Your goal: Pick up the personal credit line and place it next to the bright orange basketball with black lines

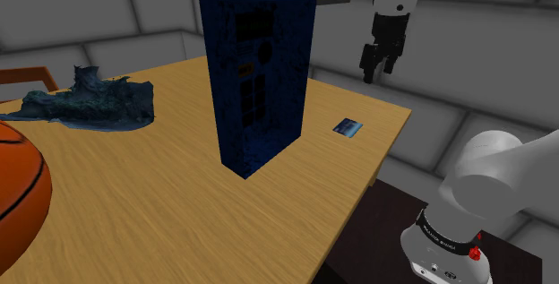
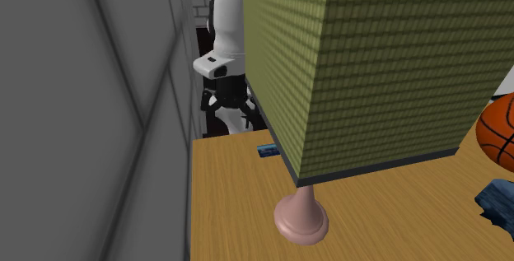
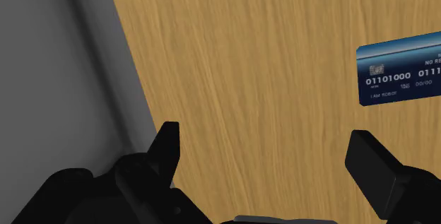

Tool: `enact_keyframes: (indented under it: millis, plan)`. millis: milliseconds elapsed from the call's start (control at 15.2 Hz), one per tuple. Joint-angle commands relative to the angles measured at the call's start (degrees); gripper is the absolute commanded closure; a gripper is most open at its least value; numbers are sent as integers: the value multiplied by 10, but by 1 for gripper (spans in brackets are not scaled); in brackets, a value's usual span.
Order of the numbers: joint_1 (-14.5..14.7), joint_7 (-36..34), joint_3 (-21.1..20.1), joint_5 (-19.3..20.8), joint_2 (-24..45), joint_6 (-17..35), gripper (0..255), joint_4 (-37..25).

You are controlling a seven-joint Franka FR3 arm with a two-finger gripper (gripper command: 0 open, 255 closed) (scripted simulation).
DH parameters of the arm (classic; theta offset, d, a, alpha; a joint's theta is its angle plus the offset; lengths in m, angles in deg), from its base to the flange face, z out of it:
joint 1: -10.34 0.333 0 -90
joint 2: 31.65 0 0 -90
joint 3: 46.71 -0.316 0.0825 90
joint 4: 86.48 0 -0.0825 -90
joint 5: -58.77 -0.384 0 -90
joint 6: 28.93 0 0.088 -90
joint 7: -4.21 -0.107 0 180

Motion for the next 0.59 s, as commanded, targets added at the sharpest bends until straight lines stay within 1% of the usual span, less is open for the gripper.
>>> enact_keyframes:
  millis: [0, 132, 264, 396, 528]
  plan:
    - [0, 0, 0, 0, 0, 0, 0, 0]
    - [-29, -106, -6, -63, 13, -23, 0, 7]
    - [-57, -212, -12, -130, 20, -35, 0, 21]
    - [-84, -318, -18, -202, 22, -35, 0, 42]
    - [-109, -424, -25, -276, 18, -23, 0, 71]
